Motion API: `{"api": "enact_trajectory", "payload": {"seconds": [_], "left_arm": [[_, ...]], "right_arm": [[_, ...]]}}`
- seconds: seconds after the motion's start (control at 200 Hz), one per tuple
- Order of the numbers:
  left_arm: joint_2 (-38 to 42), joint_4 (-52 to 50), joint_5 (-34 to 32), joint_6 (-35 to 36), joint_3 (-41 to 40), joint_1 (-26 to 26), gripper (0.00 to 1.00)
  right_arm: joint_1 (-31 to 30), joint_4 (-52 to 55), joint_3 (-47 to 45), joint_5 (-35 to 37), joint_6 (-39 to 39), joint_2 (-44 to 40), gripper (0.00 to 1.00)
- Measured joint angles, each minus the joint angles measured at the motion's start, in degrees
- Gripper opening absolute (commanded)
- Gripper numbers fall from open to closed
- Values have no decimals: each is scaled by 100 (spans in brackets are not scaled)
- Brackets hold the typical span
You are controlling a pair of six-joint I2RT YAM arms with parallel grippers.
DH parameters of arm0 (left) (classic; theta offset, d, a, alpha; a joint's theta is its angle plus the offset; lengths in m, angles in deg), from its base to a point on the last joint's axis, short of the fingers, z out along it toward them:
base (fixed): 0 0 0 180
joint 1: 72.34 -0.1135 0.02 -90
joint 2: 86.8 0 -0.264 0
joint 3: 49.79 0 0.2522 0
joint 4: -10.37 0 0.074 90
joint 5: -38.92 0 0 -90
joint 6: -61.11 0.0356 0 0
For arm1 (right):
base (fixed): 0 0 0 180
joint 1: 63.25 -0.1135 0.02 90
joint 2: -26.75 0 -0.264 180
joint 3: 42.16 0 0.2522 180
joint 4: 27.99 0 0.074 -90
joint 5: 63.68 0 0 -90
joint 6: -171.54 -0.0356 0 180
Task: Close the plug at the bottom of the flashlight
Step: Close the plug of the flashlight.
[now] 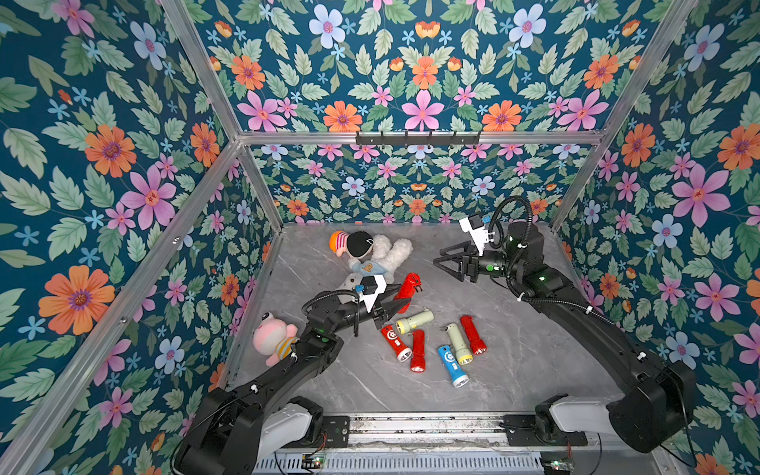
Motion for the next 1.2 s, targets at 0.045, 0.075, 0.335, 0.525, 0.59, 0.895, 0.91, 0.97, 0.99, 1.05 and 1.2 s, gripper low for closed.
{"api": "enact_trajectory", "payload": {"seconds": [0.045, 0.075, 0.335, 0.525, 0.59, 0.895, 0.91, 0.97, 0.99, 1.05, 1.2], "left_arm": [[-24, 4, 42, -31, 20, 0, 0], [-44, 13, 48, -37, 33, -4, 0], [-146, 140, 247, -260, 105, -11, 0], [-153, 208, 332, -323, 114, -15, 0], [-168, 212, 339, -337, 114, -22, 0], [-210, 251, 442, -404, 107, -26, 0], [-210, 251, 442, -407, 107, -26, 0], [-210, 254, 457, -426, 107, -26, 0], [-210, 256, 459, -437, 107, -26, 0], [-210, 267, 470, -439, 105, -28, 0], [-208, 313, 479, -446, 87, -37, 0]], "right_arm": [[-9, -35, 20, -205, -72, 39, 67], [-17, -57, 31, -334, -111, 63, 67], [-199, -22, 125, -863, -81, 125, 65], [-409, 127, 155, -870, 94, 144, 64], [-472, 177, 197, -859, 175, 175, 64], [-656, 269, 413, -804, 271, 372, 60], [-667, 269, 422, -802, 286, 380, 60], [-691, 278, 433, -780, 317, 426, 59], [-695, 282, 437, -778, 323, 442, 58], [-706, 332, 446, -765, 328, 487, 57], [-715, 393, 466, -761, 339, 555, 53]]}}
